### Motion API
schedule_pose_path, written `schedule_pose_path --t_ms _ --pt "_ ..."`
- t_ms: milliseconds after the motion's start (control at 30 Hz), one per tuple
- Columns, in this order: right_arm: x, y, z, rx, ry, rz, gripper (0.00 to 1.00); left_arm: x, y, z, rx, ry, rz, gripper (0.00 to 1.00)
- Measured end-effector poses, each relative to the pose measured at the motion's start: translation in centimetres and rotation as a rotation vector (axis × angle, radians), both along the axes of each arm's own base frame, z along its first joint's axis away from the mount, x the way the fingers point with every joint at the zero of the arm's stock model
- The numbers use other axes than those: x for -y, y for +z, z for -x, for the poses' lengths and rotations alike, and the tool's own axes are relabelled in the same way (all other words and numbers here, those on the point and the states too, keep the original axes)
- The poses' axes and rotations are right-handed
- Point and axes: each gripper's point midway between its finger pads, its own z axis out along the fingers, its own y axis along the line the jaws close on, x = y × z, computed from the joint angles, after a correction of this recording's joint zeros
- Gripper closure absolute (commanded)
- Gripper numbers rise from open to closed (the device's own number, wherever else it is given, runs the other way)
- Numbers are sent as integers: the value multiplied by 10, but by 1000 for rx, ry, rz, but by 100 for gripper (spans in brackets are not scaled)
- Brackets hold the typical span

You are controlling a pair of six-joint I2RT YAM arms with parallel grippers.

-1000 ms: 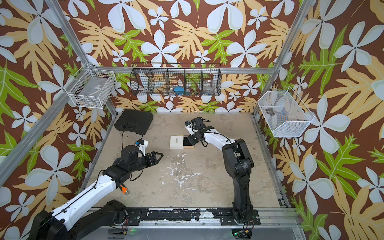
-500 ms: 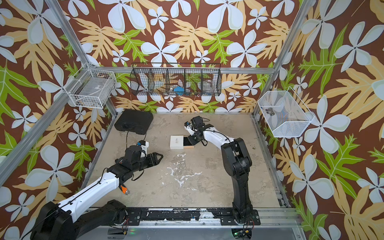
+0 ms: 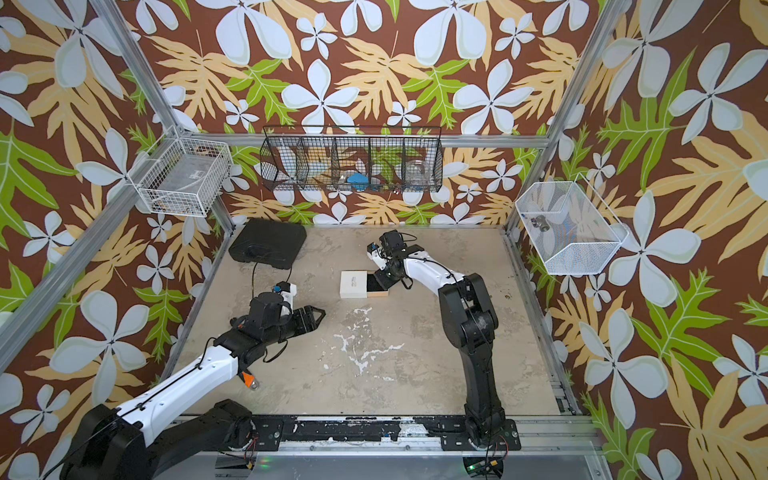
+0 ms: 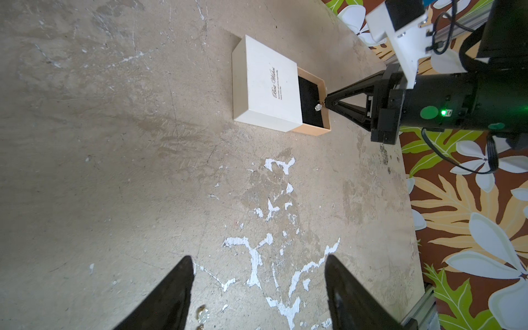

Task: Place the earrings into the drawer-style jewelry box
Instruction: Insert the earring into the inner lining.

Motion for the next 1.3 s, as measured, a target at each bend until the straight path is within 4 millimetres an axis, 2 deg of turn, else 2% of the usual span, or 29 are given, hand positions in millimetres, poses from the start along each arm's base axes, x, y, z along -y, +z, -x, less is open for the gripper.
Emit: schedule_pose_path --t_ms 300,1300 --pt "-6 -4 -2 -8 12 6 93 0 1 0 5 3 0 27" --pt "-3 -13 -1 -32 8 54 95 -3 2 -1 11 15 -8 27"
